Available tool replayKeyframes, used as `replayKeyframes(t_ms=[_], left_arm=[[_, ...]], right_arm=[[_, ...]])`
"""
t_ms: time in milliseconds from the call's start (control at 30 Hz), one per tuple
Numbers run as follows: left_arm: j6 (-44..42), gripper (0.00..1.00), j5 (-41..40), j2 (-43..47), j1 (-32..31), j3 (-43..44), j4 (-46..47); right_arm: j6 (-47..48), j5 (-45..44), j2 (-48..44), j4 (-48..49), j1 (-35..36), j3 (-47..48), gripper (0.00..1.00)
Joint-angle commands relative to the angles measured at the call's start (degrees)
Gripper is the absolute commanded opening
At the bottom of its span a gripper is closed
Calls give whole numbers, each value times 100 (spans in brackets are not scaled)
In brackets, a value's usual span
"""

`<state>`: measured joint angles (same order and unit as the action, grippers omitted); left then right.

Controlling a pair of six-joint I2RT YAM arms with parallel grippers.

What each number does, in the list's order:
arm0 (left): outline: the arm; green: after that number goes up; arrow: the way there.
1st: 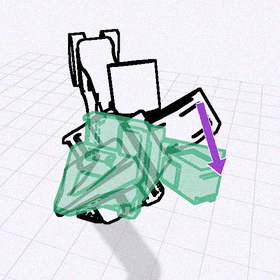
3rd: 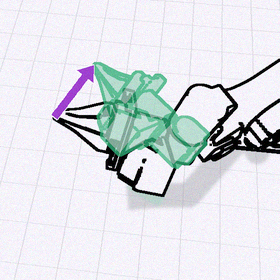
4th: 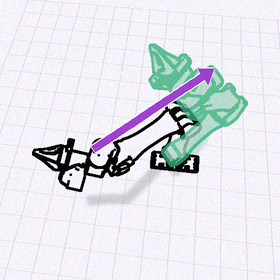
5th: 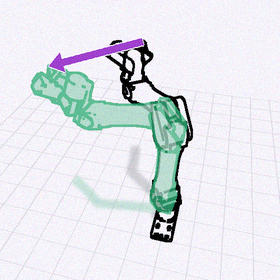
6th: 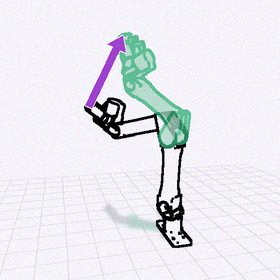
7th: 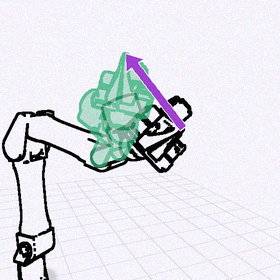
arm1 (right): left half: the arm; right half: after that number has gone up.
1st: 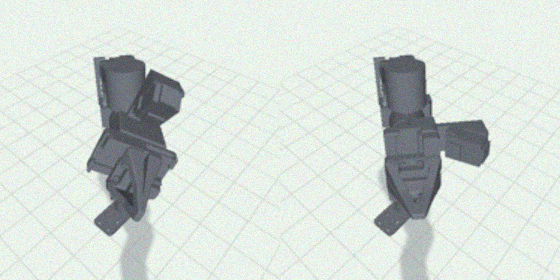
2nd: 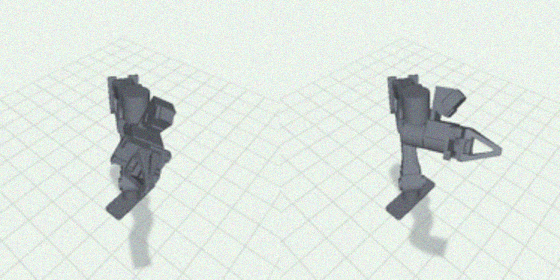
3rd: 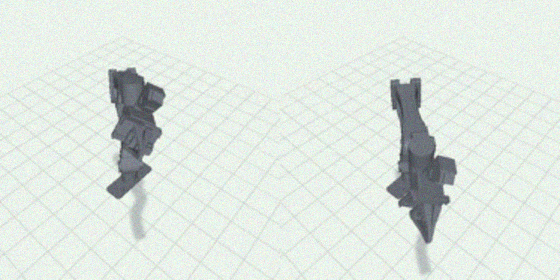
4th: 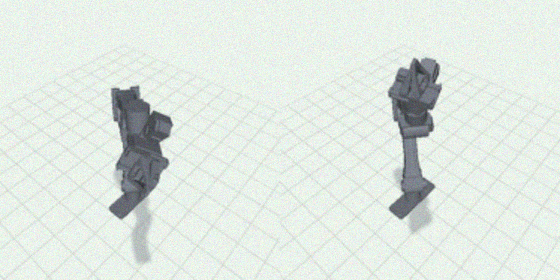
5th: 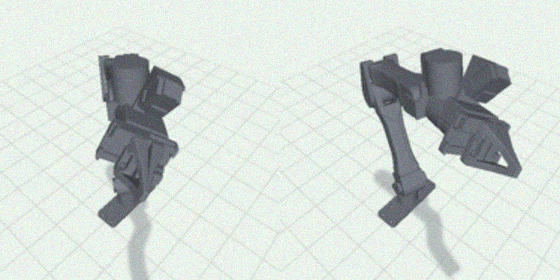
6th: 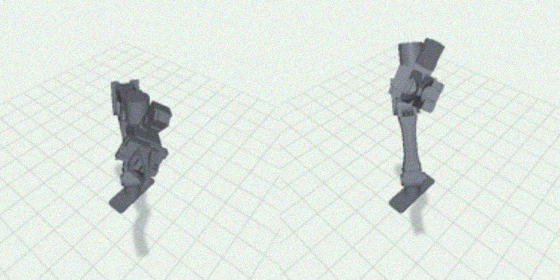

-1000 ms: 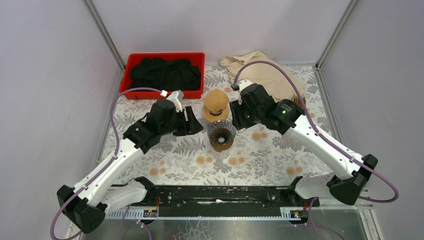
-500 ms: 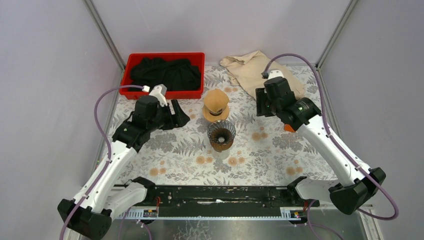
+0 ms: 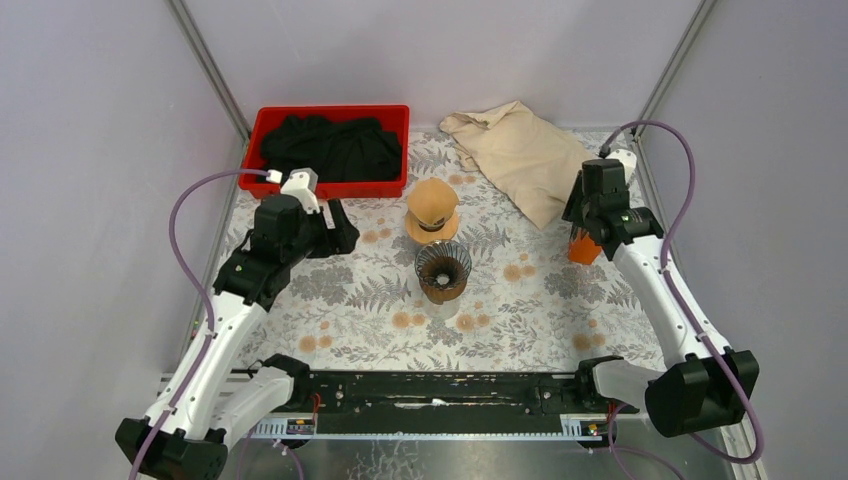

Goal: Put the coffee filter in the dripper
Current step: Pick up the coffee filter from the coffee filter holder.

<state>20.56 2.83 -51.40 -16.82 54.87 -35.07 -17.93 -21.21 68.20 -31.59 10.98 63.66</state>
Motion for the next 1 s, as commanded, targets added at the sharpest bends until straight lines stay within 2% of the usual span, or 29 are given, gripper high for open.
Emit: replayKeyframes(t_ms=[0, 367, 967], left_arm=[[-280, 85, -416, 137, 34, -225, 448], [-315, 87, -621, 206, 30, -530, 633], [-333, 89, -735, 230, 47, -616, 633]], right_arm=[[-375, -253, -43, 682, -285, -212, 54], [-558, -408, 107, 1012, -660, -688, 50], [-685, -569, 312, 1566, -835, -1190, 42]])
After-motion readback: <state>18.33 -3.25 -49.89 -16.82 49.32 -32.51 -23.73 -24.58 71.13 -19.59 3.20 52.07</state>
